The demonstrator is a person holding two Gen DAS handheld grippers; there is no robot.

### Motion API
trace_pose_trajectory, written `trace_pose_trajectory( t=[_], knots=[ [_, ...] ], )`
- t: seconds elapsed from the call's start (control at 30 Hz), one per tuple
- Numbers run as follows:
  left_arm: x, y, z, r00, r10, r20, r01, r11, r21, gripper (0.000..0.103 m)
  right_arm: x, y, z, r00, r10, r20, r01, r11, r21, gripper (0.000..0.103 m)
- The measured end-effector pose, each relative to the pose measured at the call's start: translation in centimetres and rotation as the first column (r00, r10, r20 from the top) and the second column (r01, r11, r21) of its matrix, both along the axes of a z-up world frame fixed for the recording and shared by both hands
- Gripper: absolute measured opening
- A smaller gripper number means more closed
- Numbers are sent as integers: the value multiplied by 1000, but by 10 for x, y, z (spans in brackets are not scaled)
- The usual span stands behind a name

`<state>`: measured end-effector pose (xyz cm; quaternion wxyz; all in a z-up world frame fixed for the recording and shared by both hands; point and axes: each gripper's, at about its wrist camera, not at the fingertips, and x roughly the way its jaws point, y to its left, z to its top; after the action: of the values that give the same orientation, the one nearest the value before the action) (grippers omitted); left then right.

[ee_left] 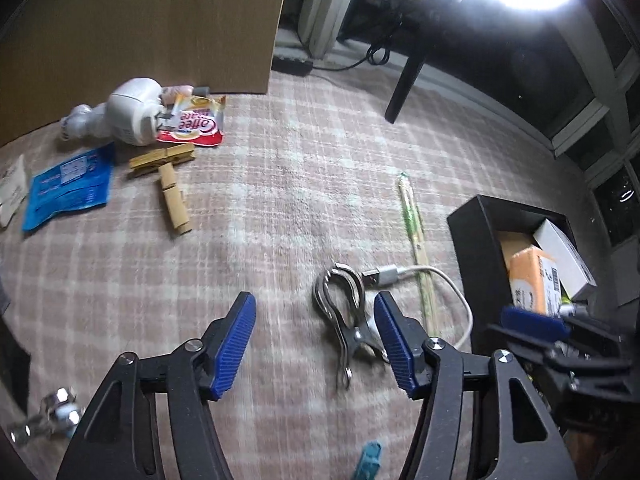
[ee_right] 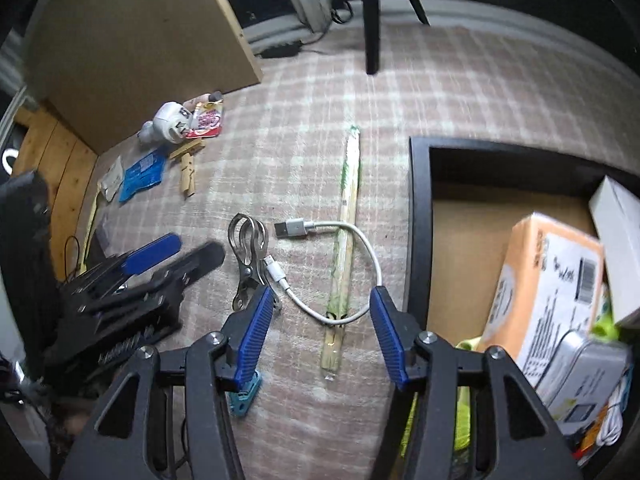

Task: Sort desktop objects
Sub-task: 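Grasp the metal clip with the left tool while the right tool grasps the grey-plug USB cable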

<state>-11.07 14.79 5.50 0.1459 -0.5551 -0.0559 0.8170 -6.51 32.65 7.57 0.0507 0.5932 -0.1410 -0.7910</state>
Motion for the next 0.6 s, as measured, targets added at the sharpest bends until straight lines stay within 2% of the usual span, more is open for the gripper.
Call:
trace_pose_trajectory(
  t=[0.13,0.27,0.4,0.5,0.6],
  knots=[
    [-10,3,-11,999,-29,16,29,1000,1,54,7,10,-9,994,-101,30,102,994,-28,44],
    [-14,5,-22,998,-52,32,53,999,-7,46,20,15,-15,981,-188,43,190,980,-51,38],
    [-14,10,-29,995,-91,44,92,996,-11,43,20,11,-15,970,-240,34,241,970,-30,36],
    [-12,14,-28,993,-119,22,120,992,-33,43,21,7,-18,965,-256,53,259,965,-48,33],
    [-12,16,-28,991,-136,15,137,990,-41,42,21,1,-22,957,-285,62,286,958,-14,32]
  ],
)
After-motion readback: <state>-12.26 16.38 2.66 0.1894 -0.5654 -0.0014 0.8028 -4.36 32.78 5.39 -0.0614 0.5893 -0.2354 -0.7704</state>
